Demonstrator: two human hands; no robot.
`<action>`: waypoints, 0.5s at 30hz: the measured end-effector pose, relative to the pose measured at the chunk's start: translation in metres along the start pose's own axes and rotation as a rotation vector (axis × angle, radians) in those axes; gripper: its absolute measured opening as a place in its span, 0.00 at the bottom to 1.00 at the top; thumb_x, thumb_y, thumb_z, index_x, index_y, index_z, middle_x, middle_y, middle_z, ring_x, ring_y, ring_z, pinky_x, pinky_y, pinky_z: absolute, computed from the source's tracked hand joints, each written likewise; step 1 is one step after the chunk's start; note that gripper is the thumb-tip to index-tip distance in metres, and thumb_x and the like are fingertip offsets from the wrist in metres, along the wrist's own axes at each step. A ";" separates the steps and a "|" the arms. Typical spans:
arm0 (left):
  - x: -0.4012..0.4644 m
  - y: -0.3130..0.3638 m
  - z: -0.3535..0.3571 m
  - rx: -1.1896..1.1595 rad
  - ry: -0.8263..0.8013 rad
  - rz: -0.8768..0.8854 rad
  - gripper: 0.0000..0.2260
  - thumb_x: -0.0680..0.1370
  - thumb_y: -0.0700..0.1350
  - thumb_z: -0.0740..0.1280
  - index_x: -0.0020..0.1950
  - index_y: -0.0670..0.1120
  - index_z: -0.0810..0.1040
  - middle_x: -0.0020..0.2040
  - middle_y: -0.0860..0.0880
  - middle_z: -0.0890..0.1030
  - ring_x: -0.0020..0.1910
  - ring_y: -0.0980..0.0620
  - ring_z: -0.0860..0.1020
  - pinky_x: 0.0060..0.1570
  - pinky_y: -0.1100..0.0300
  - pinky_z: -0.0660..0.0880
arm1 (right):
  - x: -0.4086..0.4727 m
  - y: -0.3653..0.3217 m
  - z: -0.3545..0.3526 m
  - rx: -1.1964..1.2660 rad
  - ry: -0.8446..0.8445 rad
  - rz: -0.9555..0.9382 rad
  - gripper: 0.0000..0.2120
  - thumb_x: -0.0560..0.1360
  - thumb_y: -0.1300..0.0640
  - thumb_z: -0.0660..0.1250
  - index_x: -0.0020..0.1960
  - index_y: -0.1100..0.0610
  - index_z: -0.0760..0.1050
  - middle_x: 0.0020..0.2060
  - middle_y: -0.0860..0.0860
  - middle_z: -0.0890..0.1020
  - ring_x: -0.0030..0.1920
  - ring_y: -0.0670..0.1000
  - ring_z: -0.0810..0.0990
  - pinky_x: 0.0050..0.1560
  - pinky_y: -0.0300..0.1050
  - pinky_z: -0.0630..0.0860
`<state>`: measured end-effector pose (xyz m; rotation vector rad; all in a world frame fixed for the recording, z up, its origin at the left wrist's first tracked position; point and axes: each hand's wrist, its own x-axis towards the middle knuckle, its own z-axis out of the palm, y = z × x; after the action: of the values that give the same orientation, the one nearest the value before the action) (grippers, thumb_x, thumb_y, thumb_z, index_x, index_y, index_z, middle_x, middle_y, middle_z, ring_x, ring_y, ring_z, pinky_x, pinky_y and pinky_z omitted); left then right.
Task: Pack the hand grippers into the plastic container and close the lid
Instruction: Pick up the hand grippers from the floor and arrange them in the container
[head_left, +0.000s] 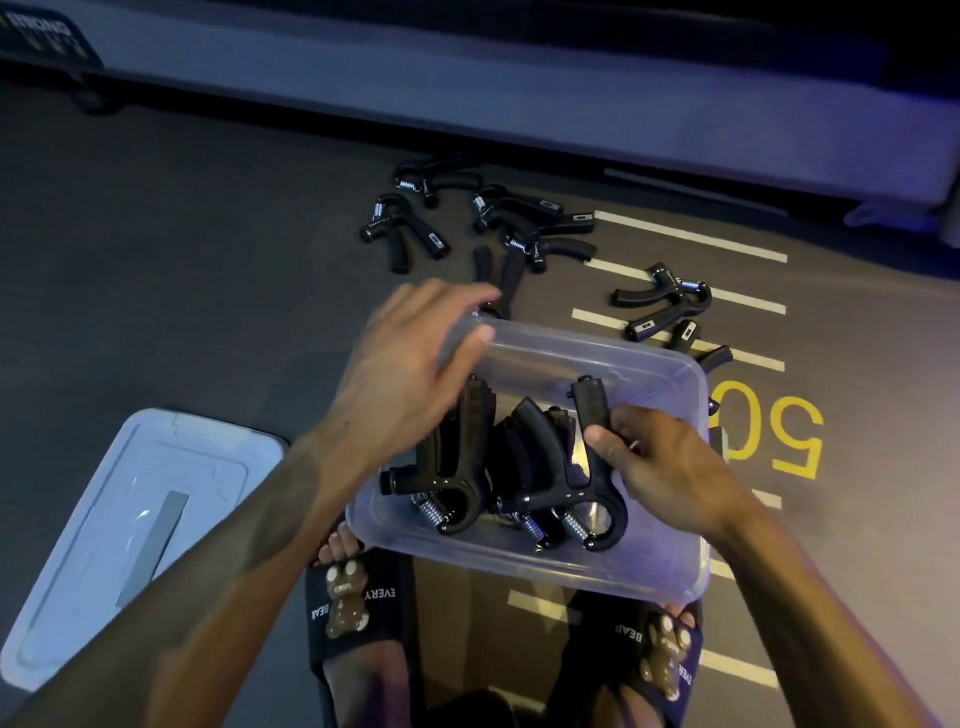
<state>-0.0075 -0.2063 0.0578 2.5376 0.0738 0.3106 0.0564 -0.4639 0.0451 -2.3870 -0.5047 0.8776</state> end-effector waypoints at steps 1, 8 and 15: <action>-0.002 -0.010 0.002 0.030 0.019 -0.038 0.17 0.85 0.51 0.60 0.72 0.49 0.74 0.63 0.51 0.78 0.61 0.48 0.74 0.62 0.46 0.71 | 0.004 0.004 0.008 -0.014 0.000 0.067 0.15 0.82 0.46 0.61 0.44 0.57 0.74 0.40 0.56 0.81 0.45 0.60 0.79 0.45 0.50 0.73; -0.029 -0.040 0.029 0.003 -0.030 -0.137 0.21 0.85 0.50 0.60 0.77 0.44 0.69 0.77 0.48 0.68 0.76 0.49 0.63 0.76 0.56 0.59 | 0.025 0.017 0.045 -0.054 -0.047 0.233 0.14 0.83 0.45 0.58 0.49 0.53 0.73 0.44 0.55 0.82 0.48 0.59 0.80 0.43 0.46 0.69; -0.028 -0.041 0.031 -0.044 -0.004 -0.157 0.21 0.84 0.49 0.59 0.76 0.44 0.70 0.76 0.49 0.69 0.76 0.50 0.63 0.76 0.59 0.58 | 0.025 0.021 0.046 0.059 -0.078 0.252 0.14 0.83 0.47 0.59 0.51 0.56 0.75 0.40 0.57 0.84 0.42 0.56 0.84 0.48 0.51 0.79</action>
<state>-0.0271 -0.1923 0.0046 2.4713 0.2602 0.2424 0.0462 -0.4508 -0.0088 -2.4033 -0.2058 1.0821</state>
